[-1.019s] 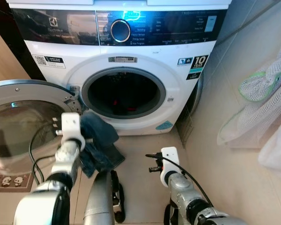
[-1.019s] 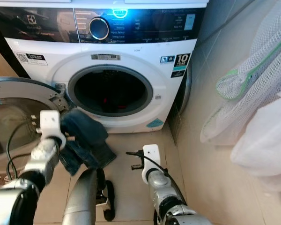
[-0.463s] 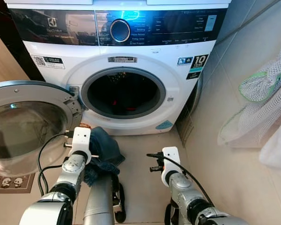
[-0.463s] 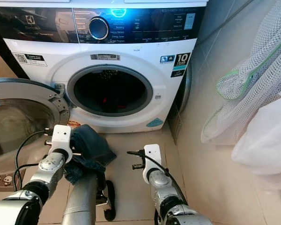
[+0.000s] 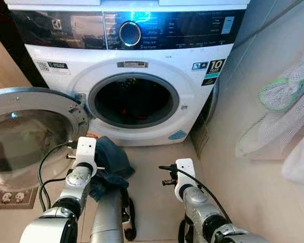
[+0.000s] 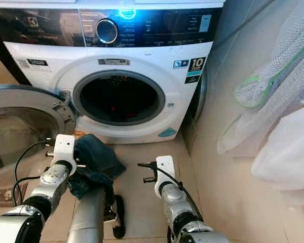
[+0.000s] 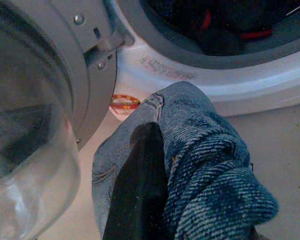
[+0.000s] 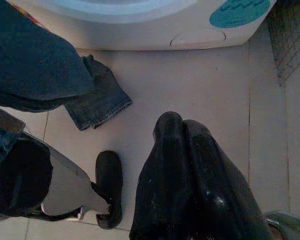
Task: Clothes washing
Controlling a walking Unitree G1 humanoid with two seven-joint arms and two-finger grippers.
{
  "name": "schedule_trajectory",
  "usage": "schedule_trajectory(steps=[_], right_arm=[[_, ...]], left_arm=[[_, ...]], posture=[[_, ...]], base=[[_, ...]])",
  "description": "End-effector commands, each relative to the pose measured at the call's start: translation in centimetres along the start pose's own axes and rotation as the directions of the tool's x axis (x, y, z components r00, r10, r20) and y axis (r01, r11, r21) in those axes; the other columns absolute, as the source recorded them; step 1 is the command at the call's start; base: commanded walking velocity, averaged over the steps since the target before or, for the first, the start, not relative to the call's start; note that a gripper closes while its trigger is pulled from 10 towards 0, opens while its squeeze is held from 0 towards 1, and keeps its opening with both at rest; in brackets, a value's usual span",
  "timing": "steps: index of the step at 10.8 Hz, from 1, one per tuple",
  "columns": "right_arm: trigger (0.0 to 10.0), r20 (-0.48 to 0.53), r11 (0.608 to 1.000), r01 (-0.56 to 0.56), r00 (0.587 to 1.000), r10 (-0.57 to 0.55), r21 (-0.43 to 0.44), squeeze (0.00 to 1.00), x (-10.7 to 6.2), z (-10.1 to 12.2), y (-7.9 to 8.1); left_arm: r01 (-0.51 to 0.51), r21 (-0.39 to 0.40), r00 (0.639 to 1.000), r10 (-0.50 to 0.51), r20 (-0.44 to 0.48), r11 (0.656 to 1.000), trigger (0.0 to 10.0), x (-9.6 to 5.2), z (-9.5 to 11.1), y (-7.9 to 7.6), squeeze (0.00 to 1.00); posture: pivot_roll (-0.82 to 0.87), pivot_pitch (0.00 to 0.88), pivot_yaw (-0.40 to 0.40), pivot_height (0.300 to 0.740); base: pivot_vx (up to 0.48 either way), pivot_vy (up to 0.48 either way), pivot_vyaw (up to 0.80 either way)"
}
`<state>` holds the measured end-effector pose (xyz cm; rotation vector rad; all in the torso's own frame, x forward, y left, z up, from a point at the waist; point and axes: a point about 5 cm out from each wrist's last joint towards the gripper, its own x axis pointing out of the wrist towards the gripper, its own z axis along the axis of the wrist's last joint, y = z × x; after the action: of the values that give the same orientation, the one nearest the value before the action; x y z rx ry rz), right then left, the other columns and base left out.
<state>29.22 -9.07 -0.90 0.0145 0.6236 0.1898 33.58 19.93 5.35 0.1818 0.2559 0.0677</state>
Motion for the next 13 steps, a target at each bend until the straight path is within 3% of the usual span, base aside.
schedule_trajectory(steps=[1,8,9,10,11,13], right_arm=[[10.0,-0.016,1.0,0.003,1.0,-0.003,0.017,0.0,0.0,-0.4,0.1],[10.0,-0.01,1.0,-0.001,1.0,0.001,0.014,0.0,0.2,0.5,0.3],[10.0,-0.011,1.0,-0.001,1.0,0.001,0.013,0.0,0.2,0.5,0.3],[10.0,-0.012,1.0,-0.001,1.0,0.002,0.011,0.0,0.2,0.5,0.3],[10.0,-0.013,1.0,-0.002,1.0,0.002,0.01,0.0,0.2,0.6,0.3],[10.0,-0.014,1.0,-0.003,1.0,0.003,0.009,0.0,0.2,0.6,0.4]], left_arm=[[0.002,0.018,1.0,-0.002,0.015,1.0,10.0,0.1,0.3,0.0,0.0],[0.028,0.047,0.996,-0.031,0.078,0.999,10.0,0.7,2.4,0.1,0.0],[0.066,0.061,0.995,-0.07,0.072,0.996,10.0,0.8,2.5,-0.3,0.0],[0.158,0.122,0.985,-0.166,0.052,0.98,10.0,0.8,2.4,-1.2,0.0],[0.115,0.13,0.991,-0.122,0.052,0.985,10.0,0.9,2.5,-0.6,0.0],[0.162,0.148,0.987,-0.163,-0.009,0.976,10.0,0.8,1.8,-0.9,0.0]], posture=[[0.08,0.255,0.003,0.616],[0.08,0.256,0.003,0.616],[0.08,0.257,0.003,0.616],[0.08,0.257,0.003,0.616],[0.08,0.257,0.003,0.616],[0.08,0.257,0.004,0.616]], base=[[0.48,0.0,0.0],[0.427,0.0,-0.13],[0.247,0.0,0.0],[0.0,0.0,0.0],[0.0,0.0,0.0],[0.0,0.0,0.0]])
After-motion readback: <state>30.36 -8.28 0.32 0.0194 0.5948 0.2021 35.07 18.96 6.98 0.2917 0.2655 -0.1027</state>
